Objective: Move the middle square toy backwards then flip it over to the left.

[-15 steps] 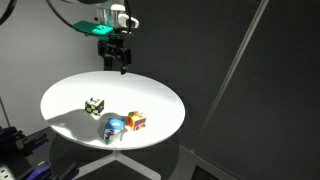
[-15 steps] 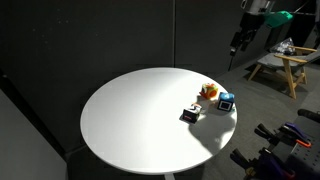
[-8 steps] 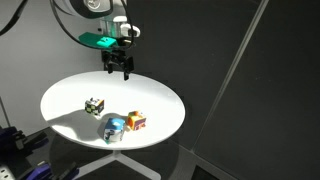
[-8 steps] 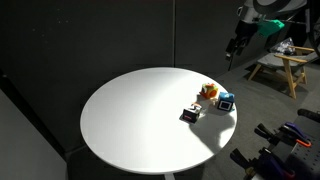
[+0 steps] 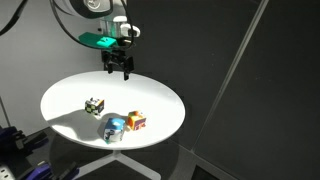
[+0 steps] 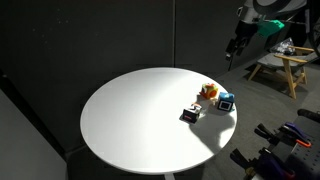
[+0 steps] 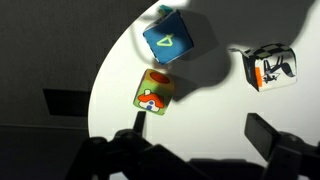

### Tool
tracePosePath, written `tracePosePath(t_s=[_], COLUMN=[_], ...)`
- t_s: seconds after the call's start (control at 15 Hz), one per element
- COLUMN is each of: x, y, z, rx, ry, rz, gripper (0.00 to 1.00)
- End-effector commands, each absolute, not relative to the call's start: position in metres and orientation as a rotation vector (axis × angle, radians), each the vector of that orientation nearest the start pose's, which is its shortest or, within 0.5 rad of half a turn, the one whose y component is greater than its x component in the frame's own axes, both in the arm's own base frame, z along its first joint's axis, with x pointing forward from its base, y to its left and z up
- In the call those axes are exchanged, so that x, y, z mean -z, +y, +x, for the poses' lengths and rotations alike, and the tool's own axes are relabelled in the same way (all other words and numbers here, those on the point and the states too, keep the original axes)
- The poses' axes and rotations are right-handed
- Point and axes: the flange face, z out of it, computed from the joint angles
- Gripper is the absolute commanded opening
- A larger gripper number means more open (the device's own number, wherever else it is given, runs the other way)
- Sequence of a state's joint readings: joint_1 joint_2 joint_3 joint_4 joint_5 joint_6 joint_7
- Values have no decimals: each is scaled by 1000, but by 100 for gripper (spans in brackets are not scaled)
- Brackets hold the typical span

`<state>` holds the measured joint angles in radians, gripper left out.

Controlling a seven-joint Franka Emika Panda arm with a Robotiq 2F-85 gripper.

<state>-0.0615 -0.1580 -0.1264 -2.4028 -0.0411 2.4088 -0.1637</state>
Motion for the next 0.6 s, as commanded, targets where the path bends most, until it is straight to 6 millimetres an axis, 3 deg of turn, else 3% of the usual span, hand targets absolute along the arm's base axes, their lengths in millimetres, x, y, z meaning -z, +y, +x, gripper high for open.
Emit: tracePosePath(t_s=[0.0, 0.53], x=[-374, -312], y=[-90, -80], z=[484, 478], rx=[218, 119], ry=[-39, -223], rz=[-3162, -3178], gripper=[100, 100])
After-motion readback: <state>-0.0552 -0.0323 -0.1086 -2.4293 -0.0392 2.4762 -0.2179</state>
